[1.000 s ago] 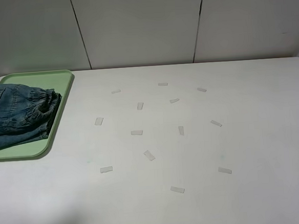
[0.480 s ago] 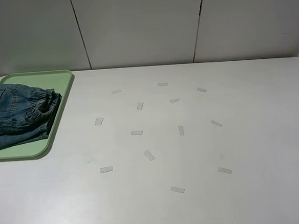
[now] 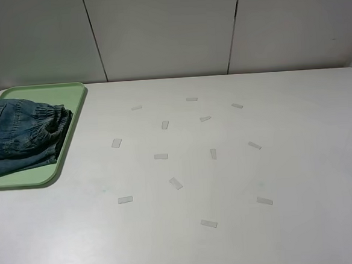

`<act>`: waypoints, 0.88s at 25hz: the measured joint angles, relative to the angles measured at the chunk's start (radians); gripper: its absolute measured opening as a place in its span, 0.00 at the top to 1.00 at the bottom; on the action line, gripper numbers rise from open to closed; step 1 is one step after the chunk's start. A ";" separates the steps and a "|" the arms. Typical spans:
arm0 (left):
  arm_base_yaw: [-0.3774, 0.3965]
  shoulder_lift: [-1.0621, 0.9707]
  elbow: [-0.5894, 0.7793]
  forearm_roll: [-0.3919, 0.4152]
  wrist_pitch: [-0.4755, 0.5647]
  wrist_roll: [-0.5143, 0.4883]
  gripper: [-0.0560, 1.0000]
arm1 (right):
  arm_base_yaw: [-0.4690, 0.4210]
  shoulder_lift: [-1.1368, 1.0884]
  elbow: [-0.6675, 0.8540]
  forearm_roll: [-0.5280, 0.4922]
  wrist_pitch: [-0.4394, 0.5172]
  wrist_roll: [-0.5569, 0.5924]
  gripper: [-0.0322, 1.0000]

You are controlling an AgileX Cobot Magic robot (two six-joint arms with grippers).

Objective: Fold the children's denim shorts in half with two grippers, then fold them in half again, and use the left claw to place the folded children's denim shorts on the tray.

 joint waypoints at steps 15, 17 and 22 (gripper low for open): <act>-0.002 -0.087 0.023 -0.004 -0.017 -0.009 0.01 | 0.000 0.000 0.000 0.000 0.000 0.000 0.29; -0.002 -0.087 0.023 -0.004 -0.018 -0.009 0.01 | 0.000 0.000 0.000 0.000 0.000 0.000 0.29; -0.002 -0.087 0.023 -0.004 -0.018 -0.009 0.01 | 0.000 0.000 0.000 0.000 0.000 0.000 0.29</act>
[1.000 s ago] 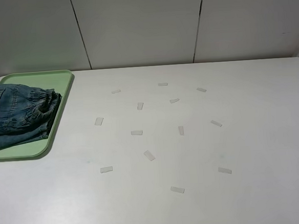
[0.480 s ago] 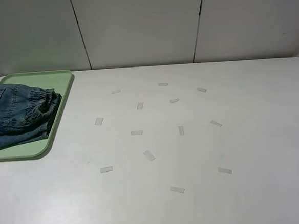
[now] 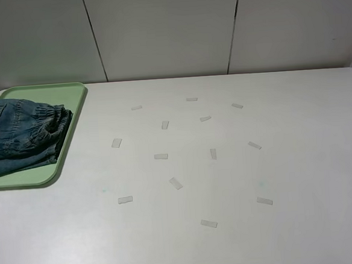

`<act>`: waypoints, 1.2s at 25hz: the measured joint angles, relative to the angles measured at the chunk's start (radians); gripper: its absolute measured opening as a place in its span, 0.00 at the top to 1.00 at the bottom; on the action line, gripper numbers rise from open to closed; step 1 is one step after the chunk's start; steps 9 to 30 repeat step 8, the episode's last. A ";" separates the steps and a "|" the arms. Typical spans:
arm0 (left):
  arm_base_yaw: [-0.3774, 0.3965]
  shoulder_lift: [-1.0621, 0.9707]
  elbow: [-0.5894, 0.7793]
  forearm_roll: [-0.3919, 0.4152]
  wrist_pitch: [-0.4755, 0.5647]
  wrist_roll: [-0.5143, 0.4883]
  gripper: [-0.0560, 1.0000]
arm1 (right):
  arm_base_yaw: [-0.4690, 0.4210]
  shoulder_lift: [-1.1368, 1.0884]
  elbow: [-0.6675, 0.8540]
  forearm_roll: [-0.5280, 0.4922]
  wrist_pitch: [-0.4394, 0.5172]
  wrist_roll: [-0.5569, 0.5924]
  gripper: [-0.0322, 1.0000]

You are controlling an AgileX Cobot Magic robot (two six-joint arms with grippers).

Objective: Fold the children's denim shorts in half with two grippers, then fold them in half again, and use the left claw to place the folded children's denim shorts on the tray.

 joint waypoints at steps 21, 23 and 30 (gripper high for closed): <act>0.000 0.000 0.000 0.000 -0.001 0.000 0.01 | 0.000 0.000 0.000 0.000 0.000 0.000 0.29; 0.000 0.000 0.000 0.000 -0.001 0.000 0.01 | 0.000 0.000 0.000 0.000 0.000 0.000 0.29; 0.000 0.000 0.000 0.000 -0.001 0.000 0.01 | 0.000 0.000 0.000 0.000 0.000 0.000 0.29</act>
